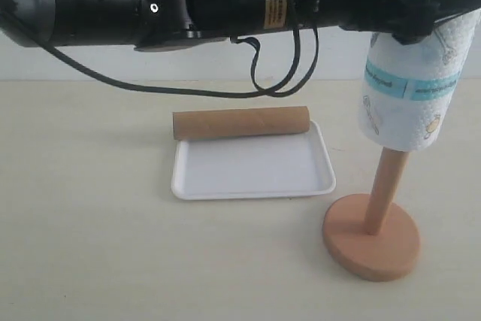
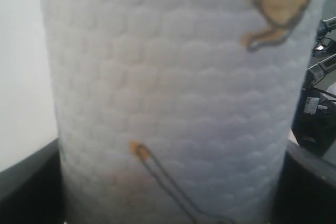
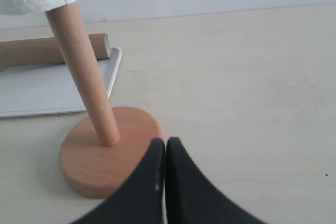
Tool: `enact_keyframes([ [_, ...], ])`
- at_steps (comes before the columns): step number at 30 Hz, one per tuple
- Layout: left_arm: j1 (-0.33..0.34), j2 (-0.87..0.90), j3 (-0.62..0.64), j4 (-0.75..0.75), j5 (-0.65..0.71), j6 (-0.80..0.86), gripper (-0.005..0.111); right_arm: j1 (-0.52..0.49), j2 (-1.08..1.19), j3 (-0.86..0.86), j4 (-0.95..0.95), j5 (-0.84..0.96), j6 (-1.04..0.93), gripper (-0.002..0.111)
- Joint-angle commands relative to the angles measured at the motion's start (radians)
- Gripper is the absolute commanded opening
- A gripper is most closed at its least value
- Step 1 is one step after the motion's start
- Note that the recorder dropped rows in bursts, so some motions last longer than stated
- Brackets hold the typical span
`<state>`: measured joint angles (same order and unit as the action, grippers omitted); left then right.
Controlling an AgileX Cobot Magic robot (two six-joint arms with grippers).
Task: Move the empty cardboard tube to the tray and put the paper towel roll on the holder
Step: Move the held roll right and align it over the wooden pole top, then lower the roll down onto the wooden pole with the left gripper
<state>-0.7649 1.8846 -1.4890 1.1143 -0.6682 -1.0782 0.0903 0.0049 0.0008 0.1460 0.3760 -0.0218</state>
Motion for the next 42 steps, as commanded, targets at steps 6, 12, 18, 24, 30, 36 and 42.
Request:
enact_keyframes([
  [6,-0.003,0.01,0.102,-0.133,-0.043,0.153,0.004,-0.007,-0.005,-0.001,0.0,-0.006,-0.001,0.0],
  [12,-0.003,0.067,0.118,-0.161,-0.116,0.195,0.004,-0.007,-0.005,-0.001,0.0,-0.006,-0.001,0.0],
  [18,-0.003,0.128,0.118,-0.169,-0.139,0.209,0.004,-0.007,-0.005,-0.001,0.0,-0.006,-0.001,0.0],
  [24,-0.003,0.177,0.118,-0.165,-0.146,0.22,0.004,-0.007,-0.005,-0.001,0.0,-0.006,-0.001,0.0],
  [30,-0.003,0.206,0.118,-0.15,-0.147,0.22,0.004,-0.007,-0.005,-0.001,0.0,-0.006,-0.001,0.0],
  [36,-0.003,0.237,0.118,-0.15,-0.147,0.22,0.004,-0.007,-0.005,-0.001,0.0,-0.006,-0.001,0.0],
  [42,-0.003,0.261,0.118,-0.15,-0.149,0.22,0.013,-0.007,-0.005,-0.001,0.0,-0.006,-0.001,0.0],
])
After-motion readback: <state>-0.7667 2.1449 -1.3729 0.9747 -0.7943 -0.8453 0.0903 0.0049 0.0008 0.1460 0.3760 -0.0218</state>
